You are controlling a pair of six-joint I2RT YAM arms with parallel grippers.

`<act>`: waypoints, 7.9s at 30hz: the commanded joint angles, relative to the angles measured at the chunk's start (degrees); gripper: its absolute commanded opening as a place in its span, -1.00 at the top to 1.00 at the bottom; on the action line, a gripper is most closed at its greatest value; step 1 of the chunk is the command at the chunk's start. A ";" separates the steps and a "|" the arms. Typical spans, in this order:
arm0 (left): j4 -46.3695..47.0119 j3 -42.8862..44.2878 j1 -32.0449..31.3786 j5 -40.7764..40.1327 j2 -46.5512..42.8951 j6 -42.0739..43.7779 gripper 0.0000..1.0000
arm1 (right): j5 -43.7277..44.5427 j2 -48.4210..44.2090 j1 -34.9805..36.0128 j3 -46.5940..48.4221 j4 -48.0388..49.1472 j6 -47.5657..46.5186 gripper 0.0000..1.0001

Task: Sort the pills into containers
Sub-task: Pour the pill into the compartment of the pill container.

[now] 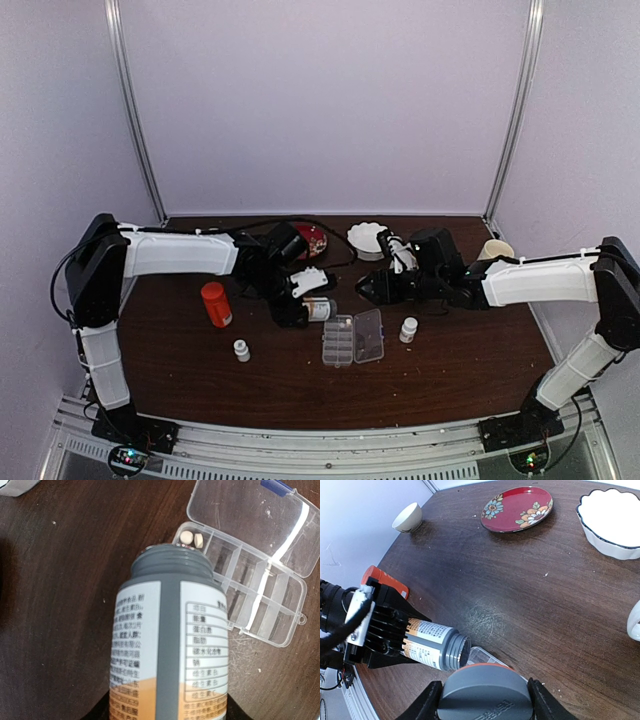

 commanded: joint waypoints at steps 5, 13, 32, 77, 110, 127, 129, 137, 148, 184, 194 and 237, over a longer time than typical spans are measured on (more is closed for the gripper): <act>-5.58 5.48 -0.49 -1.35 -2.13 1.14 1.00 | -0.13 0.40 -0.27 -0.08 1.40 0.41 1.00; -2.95 4.49 -0.49 1.01 2.59 0.17 1.00 | -0.23 0.30 -0.25 -0.09 1.20 0.24 1.00; -9.71 10.77 -0.57 1.29 1.37 0.09 1.00 | 0.00 0.59 -0.26 0.30 0.46 0.02 1.00; -13.67 13.18 -0.57 -1.99 7.54 -2.46 1.00 | 1.48 -1.70 -0.34 -2.06 0.59 0.30 1.00; -13.93 13.66 -0.57 1.44 6.04 -3.62 1.00 | 0.75 -0.60 -0.43 -1.14 0.62 0.10 1.00; -16.60 14.98 -0.65 1.09 8.78 -4.04 1.00 | 0.74 -0.81 -0.43 -2.22 1.43 0.63 1.00; -16.57 14.56 -0.66 1.03 10.02 -3.97 1.00 | 0.86 -0.99 -0.43 -2.35 1.28 0.63 1.00; -19.12 16.94 -1.01 -1.89 8.54 -3.47 1.00 | 1.07 -1.23 -0.52 -2.37 1.16 0.52 1.00; -19.21 19.27 -1.54 -0.69 6.03 -3.44 1.00 | 1.14 -1.43 -0.53 -2.87 1.55 0.81 1.00; -20.71 16.68 -1.54 -2.09 12.58 -4.39 1.00 | 0.34 -1.13 -0.54 -2.71 1.78 0.88 1.00; -22.71 22.01 -1.54 -1.87 8.63 -4.24 1.00 | 0.64 -1.35 -0.55 -2.19 1.38 0.63 1.00; -18.46 17.85 -1.53 1.61 5.67 -5.71 1.00 | -11.15 12.85 -0.31 1.59 12.74 14.37 1.00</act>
